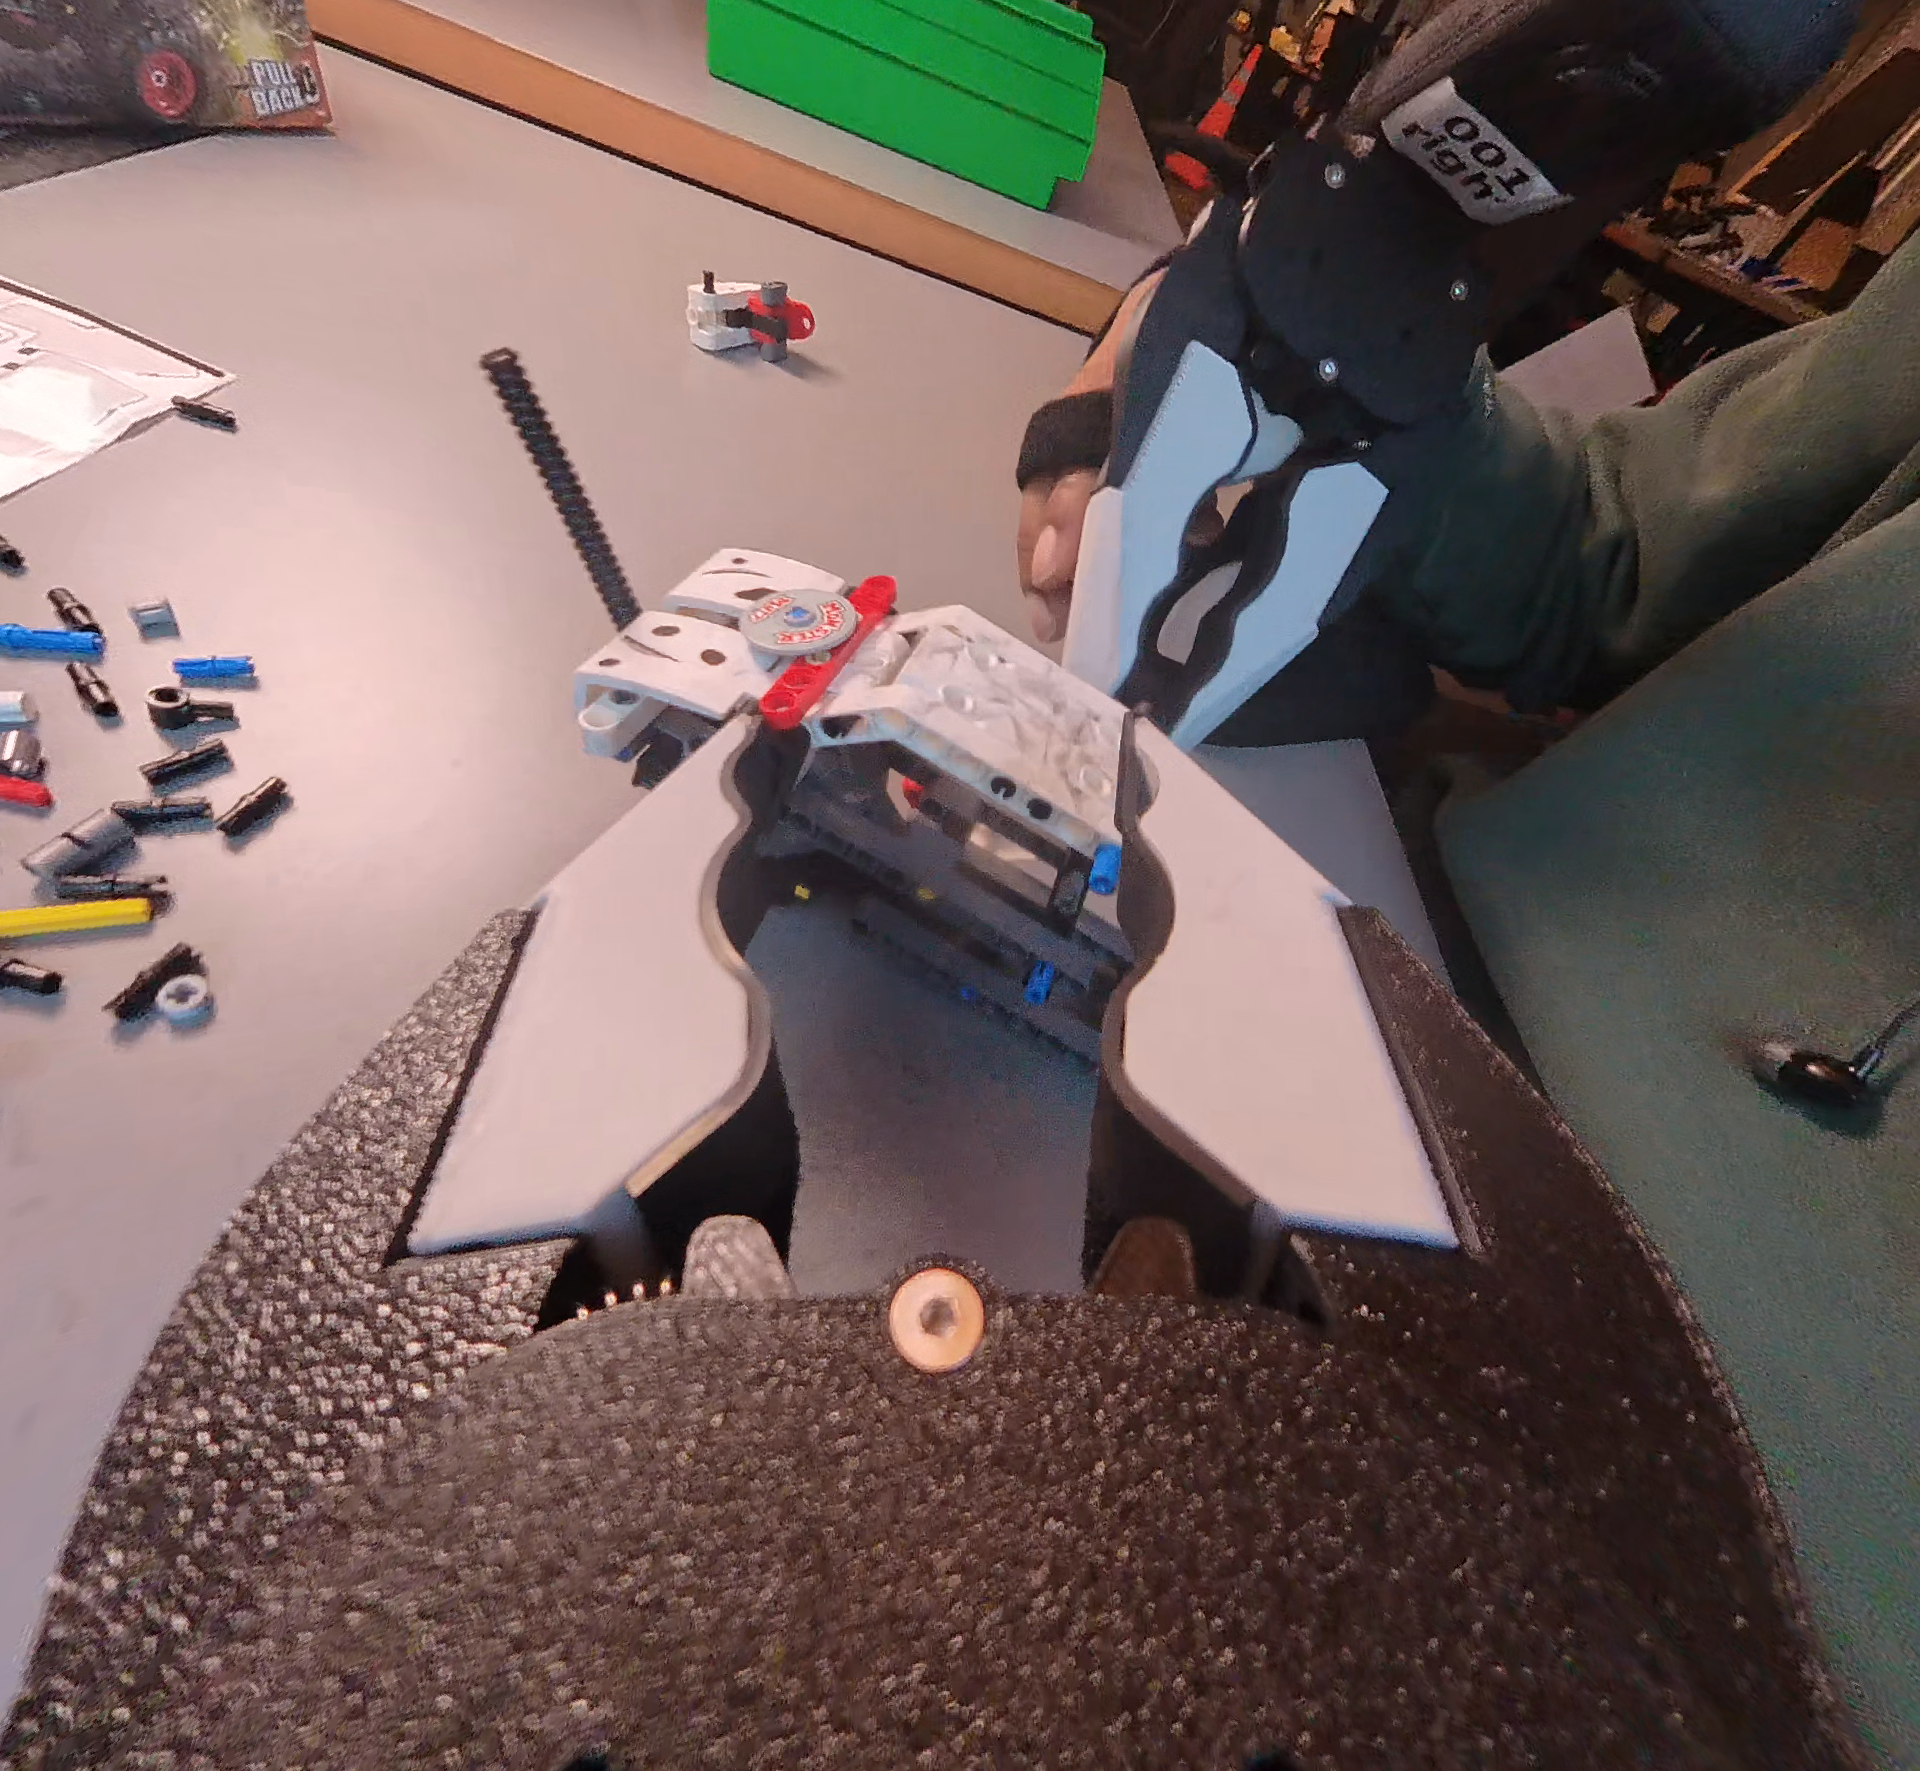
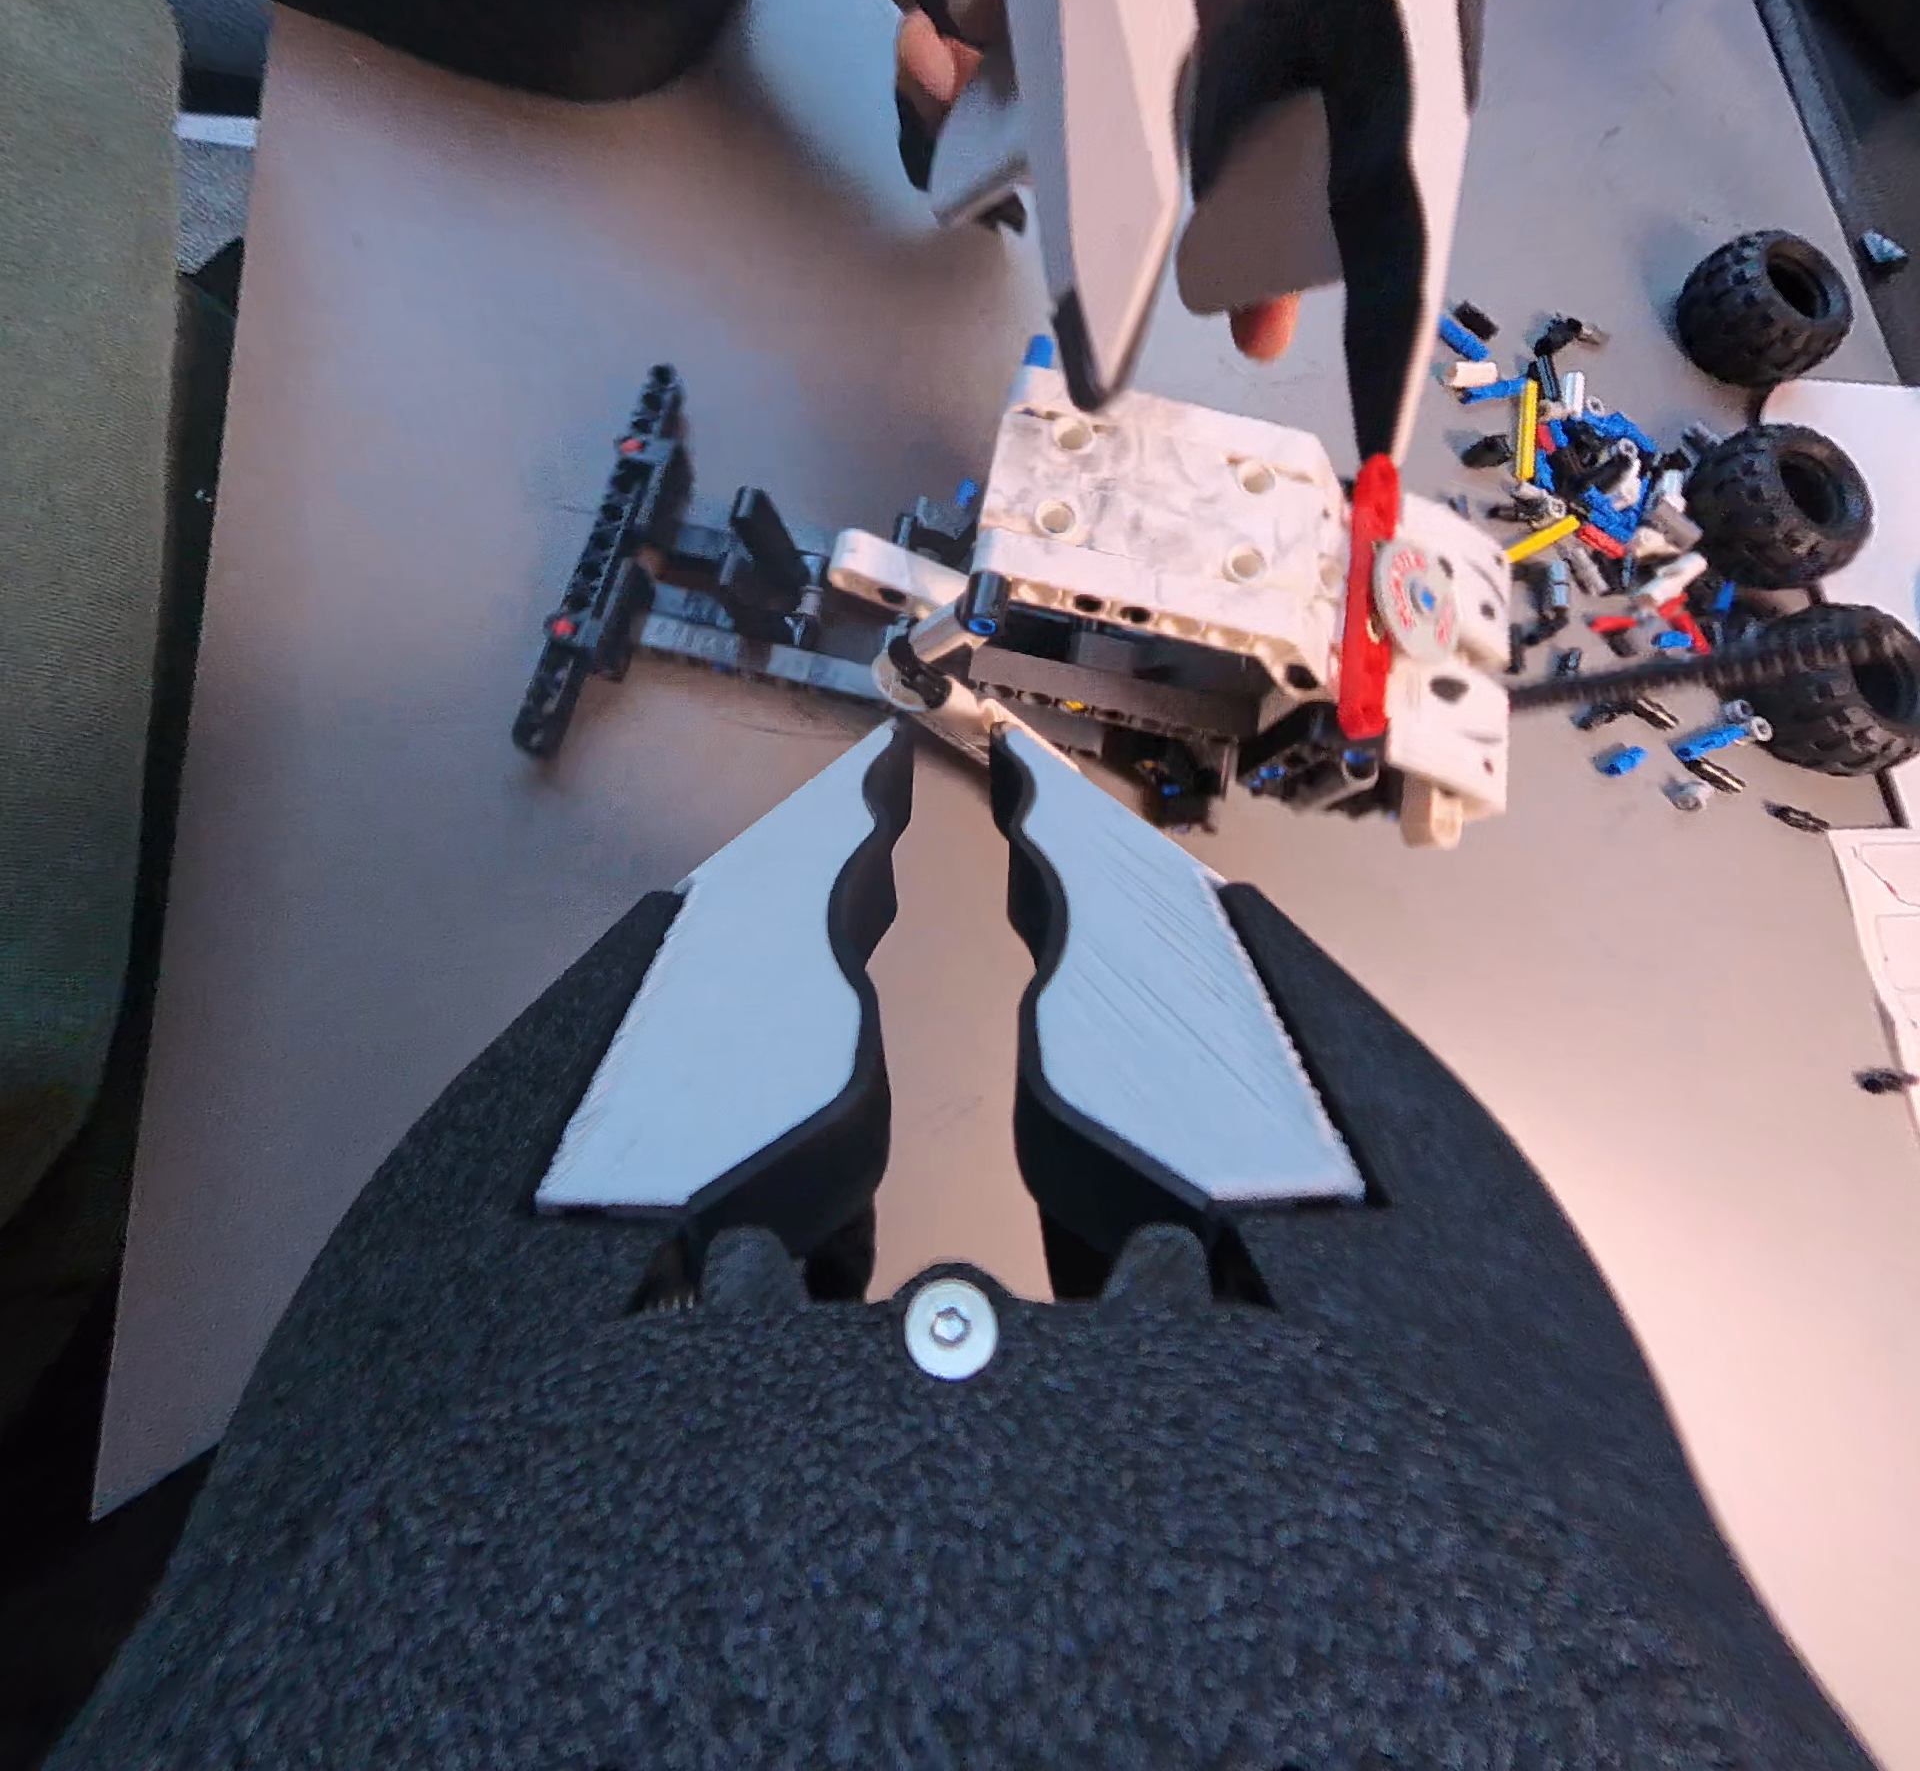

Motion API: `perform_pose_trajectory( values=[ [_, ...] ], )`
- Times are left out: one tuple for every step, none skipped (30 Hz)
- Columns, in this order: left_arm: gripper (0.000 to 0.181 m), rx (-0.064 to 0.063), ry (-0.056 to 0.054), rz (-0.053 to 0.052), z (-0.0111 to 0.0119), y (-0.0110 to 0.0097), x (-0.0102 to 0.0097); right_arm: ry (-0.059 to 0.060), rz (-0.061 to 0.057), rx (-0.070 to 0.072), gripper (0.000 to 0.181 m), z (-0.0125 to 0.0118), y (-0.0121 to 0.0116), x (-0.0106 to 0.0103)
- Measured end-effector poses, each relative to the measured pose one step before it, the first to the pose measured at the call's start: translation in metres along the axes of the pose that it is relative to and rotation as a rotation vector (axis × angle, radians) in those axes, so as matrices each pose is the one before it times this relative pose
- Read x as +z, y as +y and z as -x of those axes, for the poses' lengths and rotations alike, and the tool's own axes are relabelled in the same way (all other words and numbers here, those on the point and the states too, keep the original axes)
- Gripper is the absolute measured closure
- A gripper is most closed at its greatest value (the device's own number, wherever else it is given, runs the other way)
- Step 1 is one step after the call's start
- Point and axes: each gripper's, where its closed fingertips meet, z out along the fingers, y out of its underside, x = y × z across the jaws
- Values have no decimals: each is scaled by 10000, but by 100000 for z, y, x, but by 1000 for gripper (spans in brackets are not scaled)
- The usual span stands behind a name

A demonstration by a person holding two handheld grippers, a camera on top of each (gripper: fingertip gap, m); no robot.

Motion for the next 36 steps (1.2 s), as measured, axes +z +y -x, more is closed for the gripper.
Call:
perform_pose_trajectory(
  values=[
    [116, -5, 142, -10, 146, -196, 519, -12, -170, 3, 171, 163, -223, 143],
    [116, 2, 131, 48, 189, -198, 520, 42, -141, 31, 172, 36, -213, 180],
    [119, 19, 50, 87, 345, -181, 466, 114, -109, 69, 174, -98, -159, 218],
    [124, 33, -63, 105, 481, -148, 411, 159, -79, 90, 175, -187, -108, 282],
    [124, 73, -205, 161, 619, -36, 330, 257, -8, 99, 177, -366, 55, 334],
    [117, 129, -357, 95, 751, -98, 163, 286, -70, 126, 180, -416, 6, 316],
    [118, 93, -393, -104, 673, -338, -135, 270, -213, 208, 181, -396, -210, 246],
    [119, 108, -353, -129, 579, -305, -369, 182, -117, 197, 181, -270, -16, 289],
    [118, 66, -202, -143, 307, -288, -531, 90, -169, 161, 181, -91, -53, 244],
    [118, 15, -96, -125, 100, -245, -628, 110, -205, 95, 181, -95, -119, 187],
    [118, 11, -98, -40, 57, -135, -651, 131, -132, 29, 181, -132, -54, 139],
    [117, 53, -131, 76, 43, 33, -630, 169, -81, -13, 178, -239, -53, 89],
    [116, 90, -72, 193, -95, 236, -575, 248, -83, -36, 173, -395, -90, 60],
    [114, 107, 75, 273, -341, 415, -469, 198, -46, -44, 169, -343, -31, 70],
    [111, 74, 190, 320, -509, 561, -338, 152, -55, -30, 168, -274, -6, 60],
    [106, 15, 210, 344, -538, 673, -185, 190, -50, 6, 169, -326, 12, 32],
    [101, 5, 190, 337, -480, 692, -53, 261, -9, -8, 172, -441, 86, 19],
    [96, 36, 156, 343, -430, 724, 42, 183, 3, -22, 172, -330, 102, 7],
    [93, 70, 83, 349, -300, 703, 129, 78, -22, 19, 172, -167, 60, -14],
    [94, 108, -54, 352, -72, 659, 232, 52, -63, 43, 172, -116, -35, -47],
    [97, 170, -246, 241, 215, 437, 319, 60, -71, -2, 172, -102, -64, -50],
    [102, 175, -224, 164, 184, 280, 366, 39, -80, -62, 172, -19, -77, -47],
    [110, 84, -79, 147, 10, 219, 379, 14, -76, -123, 172, 59, -47, -24],
    [115, -8, 91, 28, -185, 19, 303, -2, -41, -158, 172, 133, 2, 1],
    [125, -82, 180, -110, -257, -174, 179, -27, -23, -190, 171, 210, -3, 12],
    [131, -152, -9, -153, 88, -201, 114, -60, -44, -236, 170, 320, -71, -11],
    [140, -185, 51, -102, 84, -78, 59, -42, -112, -254, 169, 318, -181, -33],
    [140, -236, 11, -114, 200, -60, 30, -14, -94, -220, 169, 256, -170, -44],
    [140, -229, 97, -55, 55, 23, 18, 20, 1, -164, 168, 151, -19, 9],
    [140, -135, 47, -51, 6, -10, 4, 66, 100, -133, 167, 33, 112, 94],
    [140, 5, -47, -27, 23, -25, 36, 181, 110, -167, 166, -132, 95, 111],
    [140, 43, -100, 3, 32, -37, 64, 205, 49, -207, 165, -142, -33, 113],
    [140, -1, -105, 5, 34, -79, 102, 154, 3, -116, 165, -64, -157, 118],
    [140, -46, -95, -12, 35, -98, 147, 73, -41, 51, 165, 34, -242, 133],
    [140, -100, -102, -50, 32, -134, 193, -10, -11, 156, 165, 131, -200, 158],
    [140, -106, -87, -61, 8, -132, 211, 87, 94, 175, 165, -74, 29, 184]
  ],
)
